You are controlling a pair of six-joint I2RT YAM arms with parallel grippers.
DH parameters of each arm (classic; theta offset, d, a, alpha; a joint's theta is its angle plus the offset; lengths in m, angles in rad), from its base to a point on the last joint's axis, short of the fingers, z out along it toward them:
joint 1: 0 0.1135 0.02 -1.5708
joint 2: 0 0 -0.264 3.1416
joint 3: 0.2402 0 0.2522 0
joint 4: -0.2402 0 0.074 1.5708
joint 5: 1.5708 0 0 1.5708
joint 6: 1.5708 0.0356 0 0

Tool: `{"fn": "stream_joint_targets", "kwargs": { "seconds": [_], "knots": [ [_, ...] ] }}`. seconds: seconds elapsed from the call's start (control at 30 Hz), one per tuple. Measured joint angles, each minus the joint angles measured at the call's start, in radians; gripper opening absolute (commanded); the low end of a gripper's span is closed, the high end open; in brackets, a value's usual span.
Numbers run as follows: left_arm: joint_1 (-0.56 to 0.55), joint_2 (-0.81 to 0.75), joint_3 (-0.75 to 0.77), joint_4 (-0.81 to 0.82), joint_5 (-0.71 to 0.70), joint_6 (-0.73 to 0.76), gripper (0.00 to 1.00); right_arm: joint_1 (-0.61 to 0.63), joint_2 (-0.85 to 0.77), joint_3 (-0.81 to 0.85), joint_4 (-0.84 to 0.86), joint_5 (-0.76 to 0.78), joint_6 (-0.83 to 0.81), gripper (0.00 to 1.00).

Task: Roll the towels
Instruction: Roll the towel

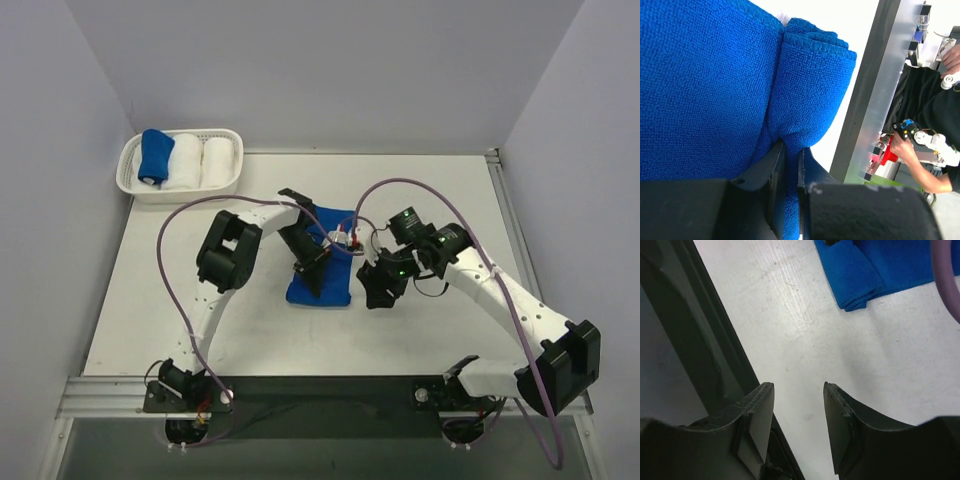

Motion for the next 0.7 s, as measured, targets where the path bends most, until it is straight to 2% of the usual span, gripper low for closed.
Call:
{"fn": "stream_joint_targets", "kwargs": {
  "seconds": [0.33, 0.47, 0.7],
  "knots": [
    [-0.028, -0.025, -0.063, 0.021, -0.008, -0.094, 0.08, 0.094, 0.081, 0.018, 0.057, 0.159, -0.015, 0.49],
    [-0.05, -0.007, -0.05, 0.005, -0.01, -0.113, 0.11, 0.217, 0.125, 0.04, 0.093, 0.239, -0.035, 0.55],
    [-0.033, 0.06, -0.009, -0.064, 0.047, -0.128, 0.14, 0.429, 0.312, 0.041, 0.219, 0.402, -0.086, 0.56]
  ]
}}
